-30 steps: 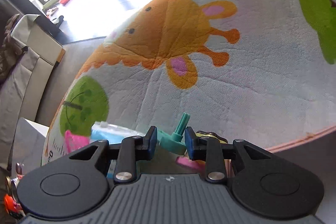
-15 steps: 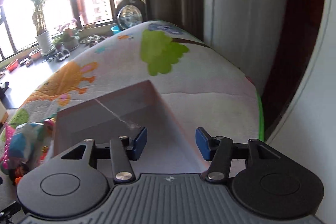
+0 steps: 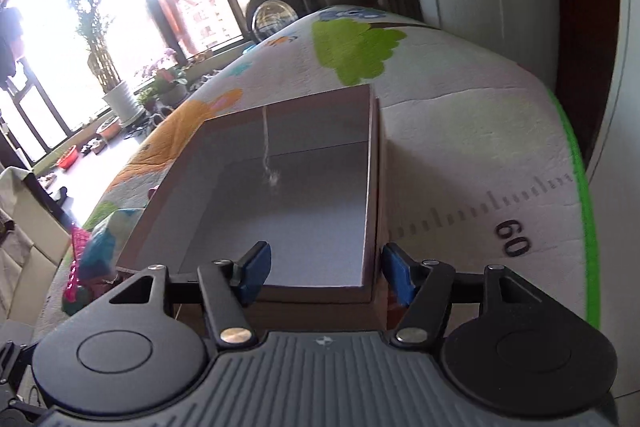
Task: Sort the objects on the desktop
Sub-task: 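Grasp the orange plastic cup with the right gripper and lift it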
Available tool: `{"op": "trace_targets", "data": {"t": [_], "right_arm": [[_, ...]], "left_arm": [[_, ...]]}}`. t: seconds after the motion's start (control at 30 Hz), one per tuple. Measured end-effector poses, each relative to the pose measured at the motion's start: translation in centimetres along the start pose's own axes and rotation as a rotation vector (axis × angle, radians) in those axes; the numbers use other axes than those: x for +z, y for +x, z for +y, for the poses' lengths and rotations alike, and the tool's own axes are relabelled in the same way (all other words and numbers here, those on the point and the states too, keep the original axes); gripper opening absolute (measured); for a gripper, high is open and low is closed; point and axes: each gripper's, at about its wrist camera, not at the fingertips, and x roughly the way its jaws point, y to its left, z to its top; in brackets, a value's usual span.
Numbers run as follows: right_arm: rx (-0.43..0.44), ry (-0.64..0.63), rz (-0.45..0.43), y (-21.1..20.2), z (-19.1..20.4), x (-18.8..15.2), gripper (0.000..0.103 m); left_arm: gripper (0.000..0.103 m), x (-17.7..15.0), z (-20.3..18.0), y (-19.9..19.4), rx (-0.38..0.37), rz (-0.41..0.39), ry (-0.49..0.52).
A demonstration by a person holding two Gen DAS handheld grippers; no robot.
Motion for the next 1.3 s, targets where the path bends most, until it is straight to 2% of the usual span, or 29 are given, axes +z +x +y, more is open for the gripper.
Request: {"op": "trace_targets", "data": {"t": [0.13, 0.2, 0.27, 0.33, 0.4, 0.5, 0.57, 0.67, 0.73, 0.77, 1.0, 1.1, 1.23, 1.3], "right_arm": [[0.012, -0.057, -0.033, 2.2, 2.5, 0.5, 0.063], [-0.049, -0.128, -0.071, 2.8, 4.0, 0.7, 0.060], [-0.074, -0.236, -0.153, 0.9, 6.1, -0.3, 0.060], [-0.021, -0.353, -0.200, -1.1, 8.3, -1.6, 0.064], [0.075, -0.445, -0.179, -2.3, 10.2, -3.0, 0.069], [0.206, -0.548, -0.071, -1.8, 13.2, -5.5, 0.069], [0.240, -0.597, -0.006, -0.2, 15.1, -7.2, 0.069], [0.230, -0.643, 0.039, 2.7, 17.0, -8.9, 0.070], [0.204, -0.637, 0.059, 4.4, 17.1, -9.0, 0.066], [0.197, -0.627, 0.070, 4.7, 16.9, -9.1, 0.057], [0.133, -0.551, 0.032, 1.0, 11.8, -9.3, 0.056], [0.074, -0.500, 0.017, -0.4, 9.2, -9.8, 0.056], [0.000, -0.456, -0.043, -1.9, 6.7, -10.3, 0.057], [-0.015, -0.443, -0.066, -2.2, 6.0, -10.5, 0.057]], "left_arm": [[0.103, -0.2, 0.5, 0.6, 0.032, 0.021, -0.017], [0.103, -0.1, 1.0, 0.4, 0.048, 0.017, -0.028], [0.103, -0.1, 2.0, -0.2, 0.065, -0.001, -0.041], [0.103, 0.0, 3.2, -0.4, 0.088, -0.006, -0.060], [0.103, 0.1, 4.3, -0.3, 0.114, -0.003, -0.084], [0.103, 0.5, 6.1, -0.3, 0.151, -0.016, -0.141], [0.103, 1.0, 7.0, -0.5, 0.159, -0.030, -0.179], [0.103, 1.2, 7.7, -1.0, 0.156, -0.040, -0.193], [0.103, 1.3, 7.5, -1.1, 0.144, -0.035, -0.175], [0.103, 1.3, 7.3, -0.9, 0.137, -0.032, -0.164], [0.103, 2.5, 5.4, 2.6, 0.092, -0.001, -0.135], [0.103, 3.1, 3.3, 4.1, 0.018, -0.001, -0.084], [0.103, 2.7, -0.2, 4.0, -0.178, -0.001, 0.036], [0.103, 2.2, -1.3, 3.6, -0.179, -0.006, 0.073]]}}
